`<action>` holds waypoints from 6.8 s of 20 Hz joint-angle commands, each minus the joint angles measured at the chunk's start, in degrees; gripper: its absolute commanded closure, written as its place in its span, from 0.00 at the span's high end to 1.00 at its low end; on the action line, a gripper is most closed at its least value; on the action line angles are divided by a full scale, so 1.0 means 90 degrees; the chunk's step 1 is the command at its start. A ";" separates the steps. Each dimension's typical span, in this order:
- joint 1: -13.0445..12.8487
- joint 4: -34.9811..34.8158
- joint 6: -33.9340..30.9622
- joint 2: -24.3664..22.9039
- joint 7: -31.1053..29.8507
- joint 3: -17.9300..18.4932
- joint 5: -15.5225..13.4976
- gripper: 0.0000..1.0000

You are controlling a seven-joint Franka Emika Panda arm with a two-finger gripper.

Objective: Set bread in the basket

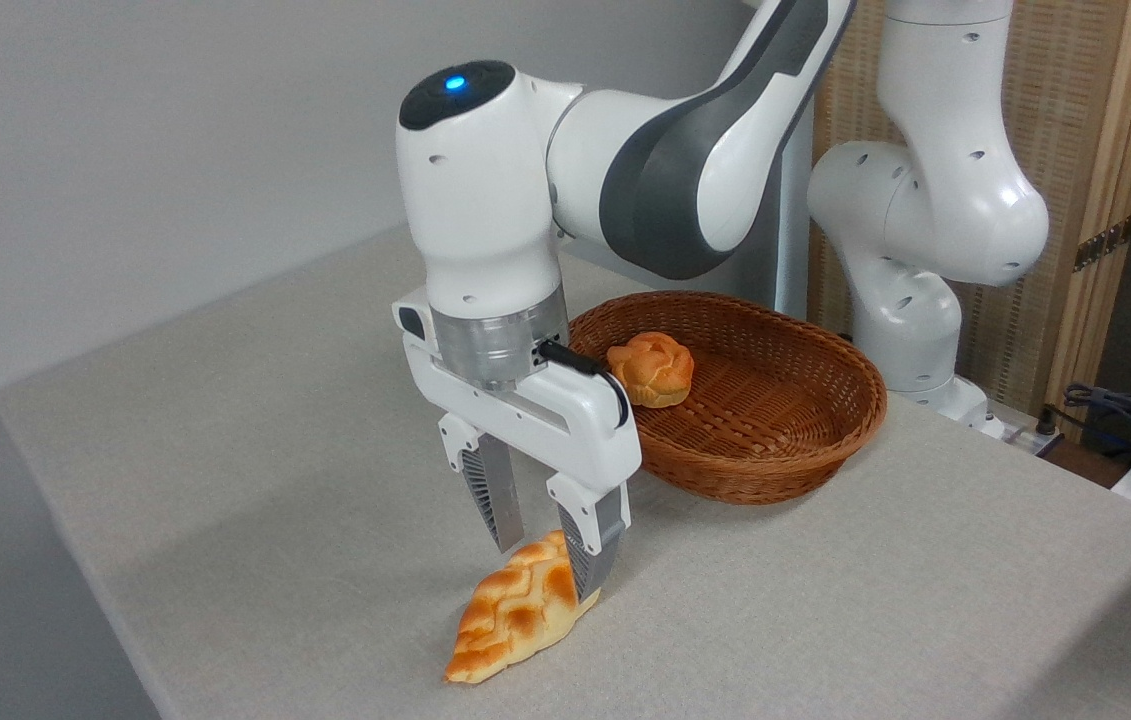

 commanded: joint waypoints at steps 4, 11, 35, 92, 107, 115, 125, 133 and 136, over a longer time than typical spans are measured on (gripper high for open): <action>-0.0032 -0.0254 0.0550 0.0057 -0.0022 0.0026 0.0106 1.00; -0.0032 -0.0293 0.0678 0.0125 -0.0012 0.0026 0.0106 0.94; -0.0042 -0.0323 0.0648 0.0204 0.0711 0.0016 0.0106 0.17; -0.0462 0.1860 -0.3043 -0.1040 0.1551 0.0338 -0.0274 1.00; -0.0286 0.3330 -0.3033 0.0321 0.0604 -0.0462 -0.0519 1.00; -0.0013 0.3544 -0.3140 0.0311 0.0330 -0.0531 -0.0177 1.00; 0.0095 0.3554 -0.3258 0.0311 0.0427 -0.0502 -0.0167 1.00; 0.0095 0.3554 -0.3258 0.0301 0.0360 -0.0501 -0.0167 1.00; 0.0095 0.3554 -0.3248 0.0311 0.0320 -0.0511 -0.0177 1.00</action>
